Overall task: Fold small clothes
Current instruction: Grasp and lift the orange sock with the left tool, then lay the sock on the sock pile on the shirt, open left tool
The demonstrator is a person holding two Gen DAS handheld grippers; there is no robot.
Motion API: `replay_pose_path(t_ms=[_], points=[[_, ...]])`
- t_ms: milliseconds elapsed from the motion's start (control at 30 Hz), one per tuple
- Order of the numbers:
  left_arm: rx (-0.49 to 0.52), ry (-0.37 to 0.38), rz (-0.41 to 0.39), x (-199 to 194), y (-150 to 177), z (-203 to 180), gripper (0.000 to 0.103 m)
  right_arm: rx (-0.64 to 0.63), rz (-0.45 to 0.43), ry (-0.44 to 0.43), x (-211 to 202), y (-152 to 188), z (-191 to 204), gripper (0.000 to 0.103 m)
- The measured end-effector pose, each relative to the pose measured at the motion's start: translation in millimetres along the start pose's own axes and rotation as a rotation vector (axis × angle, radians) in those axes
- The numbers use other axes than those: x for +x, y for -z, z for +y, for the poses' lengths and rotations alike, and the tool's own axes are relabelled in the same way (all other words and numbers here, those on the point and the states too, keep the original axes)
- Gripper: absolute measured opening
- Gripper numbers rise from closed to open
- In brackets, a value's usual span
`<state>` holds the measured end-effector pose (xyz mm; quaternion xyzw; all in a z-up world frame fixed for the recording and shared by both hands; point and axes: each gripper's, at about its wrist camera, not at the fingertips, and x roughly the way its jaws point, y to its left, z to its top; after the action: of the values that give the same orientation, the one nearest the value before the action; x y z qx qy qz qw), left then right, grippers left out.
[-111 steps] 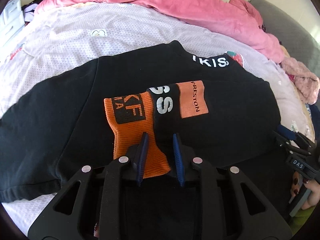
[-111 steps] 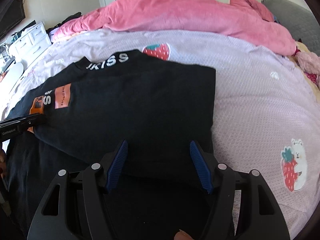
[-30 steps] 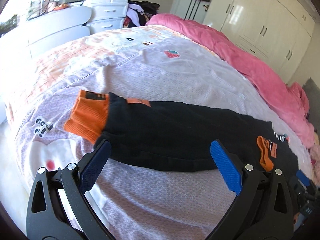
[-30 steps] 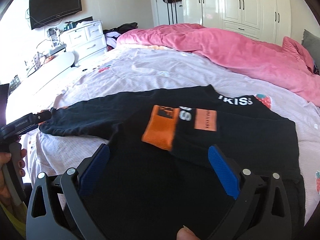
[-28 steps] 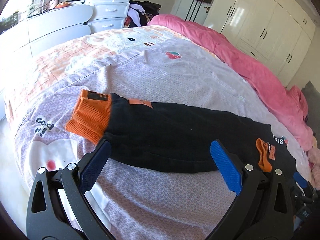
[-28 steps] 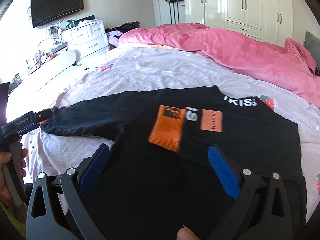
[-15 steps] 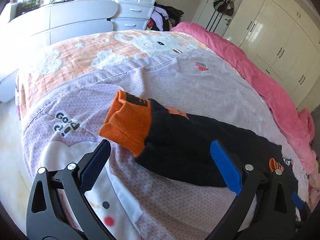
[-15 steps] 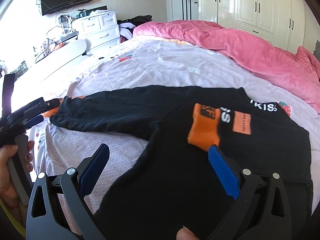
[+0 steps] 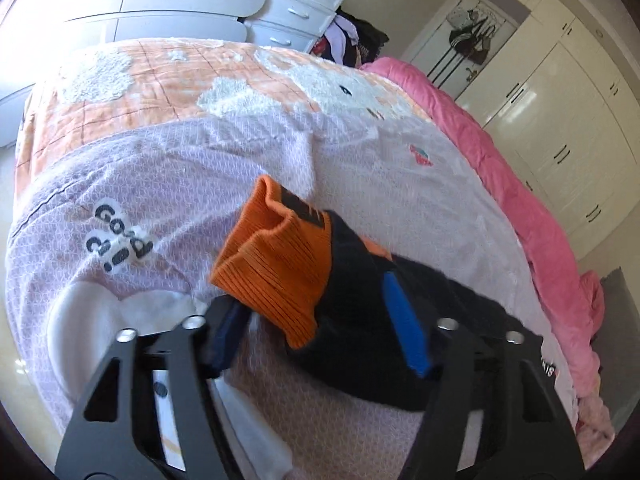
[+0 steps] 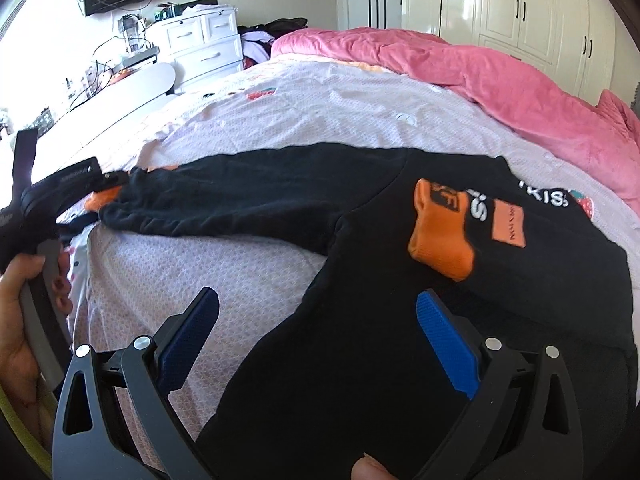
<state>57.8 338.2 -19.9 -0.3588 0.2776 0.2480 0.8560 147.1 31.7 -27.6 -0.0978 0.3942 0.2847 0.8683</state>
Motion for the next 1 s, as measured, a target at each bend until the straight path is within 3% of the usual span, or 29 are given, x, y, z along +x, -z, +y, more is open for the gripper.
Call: replay_pose_path(t_ms=[67,300,400,800,1000], points=[[0.021,0.014,-0.016,0.5,-1.6,-3.4,0.002,0.011,0.007,-0.012,2.1,3.7,0.9,0.099],[0.189,0.102,-0.085,-17.9,2.6,-40.4,0.002,0.068,0.011,-0.010,-5.8,17.5,-13.4,0.099],[0.256,0.158,-0.087,-24.0,12.7,-60.2,0.002,0.090,-0.013,0.068,-15.6,23.6,-29.4,0.099],[0.504,0.377,-0.028,-39.9,68.1,-169.4,0.002,0.285,-0.061,0.182,-53.1,45.8,-118.2,0.099],[0.615,0.470,0.061,-27.6,101.4,-238.4,0.002,0.377,-0.076,0.235,-67.9,60.4,-160.0,0.099]])
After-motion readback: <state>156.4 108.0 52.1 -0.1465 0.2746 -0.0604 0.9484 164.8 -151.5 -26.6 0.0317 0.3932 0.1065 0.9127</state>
